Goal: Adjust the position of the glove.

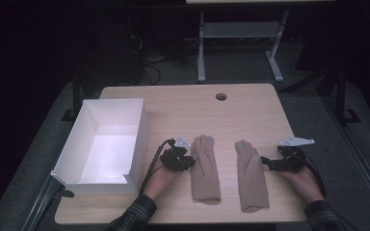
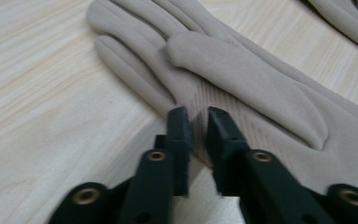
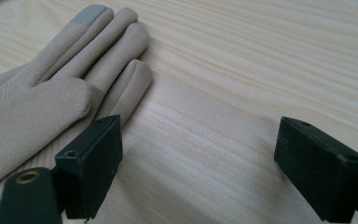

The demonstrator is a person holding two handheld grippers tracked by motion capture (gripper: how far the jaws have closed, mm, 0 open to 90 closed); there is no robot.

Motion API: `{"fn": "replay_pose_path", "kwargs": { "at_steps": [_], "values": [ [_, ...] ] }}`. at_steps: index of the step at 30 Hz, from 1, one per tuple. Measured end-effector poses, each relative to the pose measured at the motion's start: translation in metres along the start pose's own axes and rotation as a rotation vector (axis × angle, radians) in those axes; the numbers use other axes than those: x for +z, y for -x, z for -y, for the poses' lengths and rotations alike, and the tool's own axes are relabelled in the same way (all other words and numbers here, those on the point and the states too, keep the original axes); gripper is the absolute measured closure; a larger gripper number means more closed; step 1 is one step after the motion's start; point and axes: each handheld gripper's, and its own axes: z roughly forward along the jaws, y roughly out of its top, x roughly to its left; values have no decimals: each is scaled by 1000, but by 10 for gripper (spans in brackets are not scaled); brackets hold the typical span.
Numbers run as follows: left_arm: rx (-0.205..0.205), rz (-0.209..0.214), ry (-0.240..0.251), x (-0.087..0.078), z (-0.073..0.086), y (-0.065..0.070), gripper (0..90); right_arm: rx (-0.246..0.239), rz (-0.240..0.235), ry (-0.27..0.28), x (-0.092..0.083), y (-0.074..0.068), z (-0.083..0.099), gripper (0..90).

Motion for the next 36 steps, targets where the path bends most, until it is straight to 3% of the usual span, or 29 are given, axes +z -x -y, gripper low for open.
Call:
{"fn": "replay_pose_path", "kwargs": {
  "at_steps": [2, 6, 10, 11, 15, 23, 33, 36],
  "values": [
    [5, 2, 0, 0, -1, 0, 863, -1, -1, 1, 0, 0, 0, 158],
    [-3, 21, -5, 0, -3, -3, 883, -19, -30, -5, -6, -1, -1, 394],
    [-22, 45, 1, -5, -3, -7, 883, -34, -113, -10, -15, -3, -3, 663],
    [-22, 45, 1, -5, -3, -7, 883, -34, -113, -10, -15, -3, -3, 663],
    [-32, 81, 12, -14, -2, -7, 883, -79, -203, -32, -26, -12, -2, 858],
    [-28, 113, 4, -17, -1, -8, 883, -134, -301, -113, -27, -29, 3, 899],
    [-34, 156, 21, -13, -7, -3, 883, -160, -348, -104, -20, -38, -2, 900],
    [-18, 171, 25, -9, -10, 3, 883, -167, -360, -112, -18, -46, -5, 899]
  ]
}}
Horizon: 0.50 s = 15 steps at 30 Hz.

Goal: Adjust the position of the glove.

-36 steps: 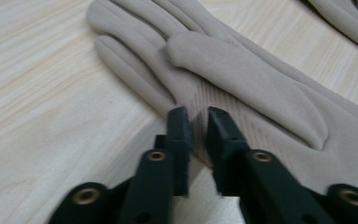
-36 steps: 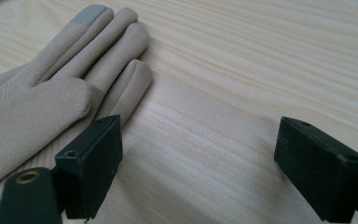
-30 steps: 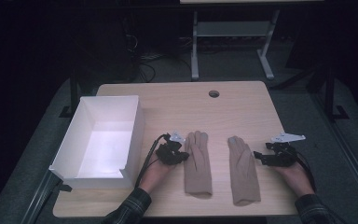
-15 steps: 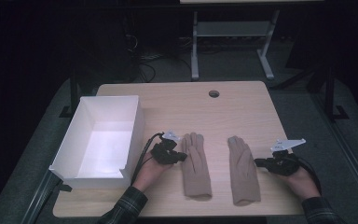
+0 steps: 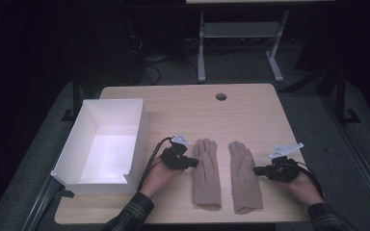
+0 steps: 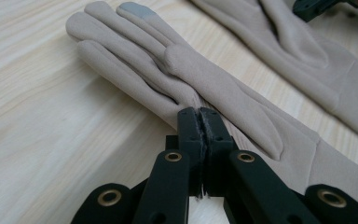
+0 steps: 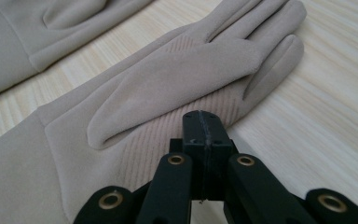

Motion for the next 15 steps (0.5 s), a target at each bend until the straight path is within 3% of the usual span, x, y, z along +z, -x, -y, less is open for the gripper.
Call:
{"fn": "replay_pose_path", "kwargs": {
  "at_steps": [6, 15],
  "values": [
    [23, 22, -13, 5, -2, 5, 883, -13, -13, 0, 3, -5, -2, 899],
    [23, 43, 17, 6, -7, 10, 883, -48, -48, -8, 10, -14, -7, 900]
  ]
}}
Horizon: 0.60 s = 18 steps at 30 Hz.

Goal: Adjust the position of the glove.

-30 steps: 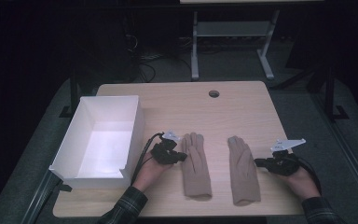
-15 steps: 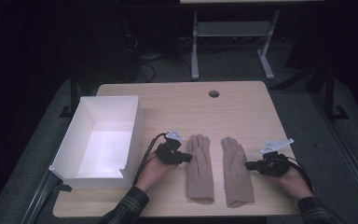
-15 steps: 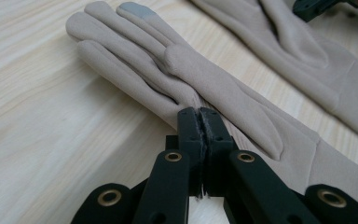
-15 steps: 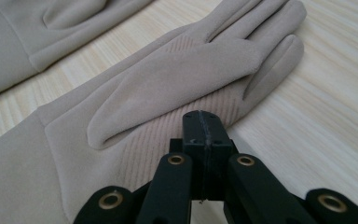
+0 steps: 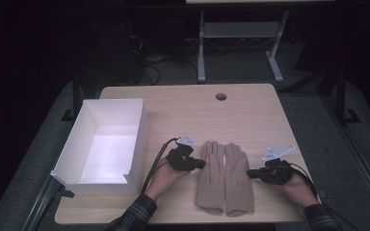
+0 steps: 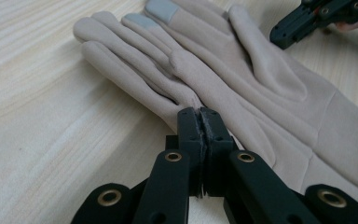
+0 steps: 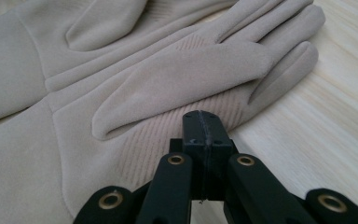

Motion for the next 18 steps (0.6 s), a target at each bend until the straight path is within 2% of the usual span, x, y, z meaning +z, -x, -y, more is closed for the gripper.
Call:
{"fn": "replay_pose_path", "kwargs": {
  "at_steps": [4, 7, 8, 13, 18],
  "values": [
    [-3, 4, 14, -4, -2, 0, 883, -7, -6, -1, 3, -4, -2, 899],
    [-8, 23, 38, -9, -4, 2, 883, -15, -11, -1, 5, -6, -4, 900],
    [-13, 42, 58, -11, -6, 4, 883, -14, -18, -4, 7, -9, -6, 900],
    [-1, 75, 61, -12, -11, 9, 883, -29, -31, -5, 11, -14, -10, 900],
    [9, 88, 84, -11, -20, 15, 883, -36, -44, -1, 15, -15, -13, 900]
  ]
}}
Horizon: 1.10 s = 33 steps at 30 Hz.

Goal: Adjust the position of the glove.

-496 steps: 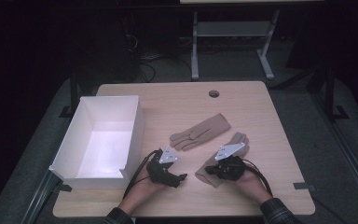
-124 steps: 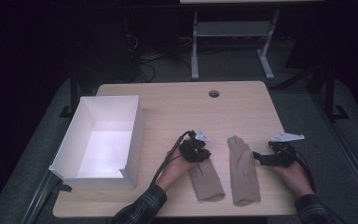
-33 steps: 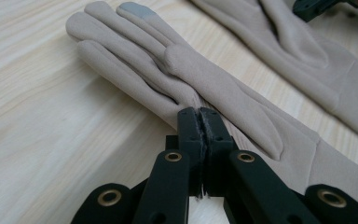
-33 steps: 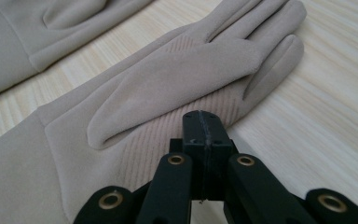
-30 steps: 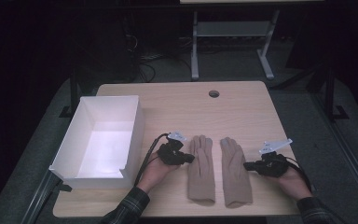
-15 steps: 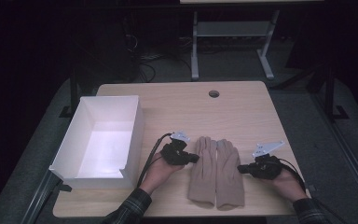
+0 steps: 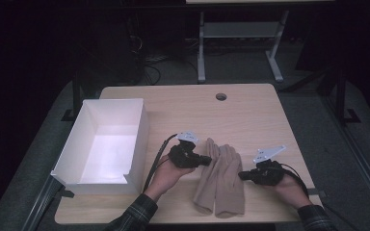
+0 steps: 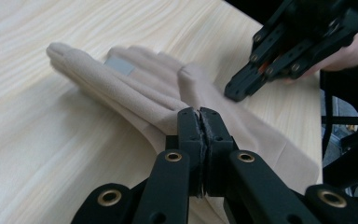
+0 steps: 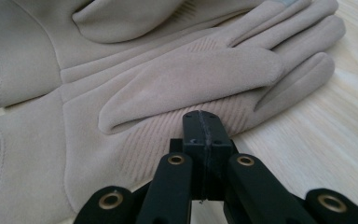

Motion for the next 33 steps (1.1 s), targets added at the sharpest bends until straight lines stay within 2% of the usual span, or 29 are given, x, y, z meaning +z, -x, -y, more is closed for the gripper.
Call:
{"fn": "replay_pose_path", "kwargs": {
  "at_steps": [13, 29, 33],
  "values": [
    [17, 31, -3, 16, -12, 9, 883, -21, -11, 1, 13, -7, -11, 900],
    [31, 47, -62, 58, -16, 17, 882, -30, -10, 1, 16, -10, -13, 900],
    [39, 50, -84, 67, -14, 17, 876, -9, -14, 16, 11, -5, -9, 900]
  ]
}}
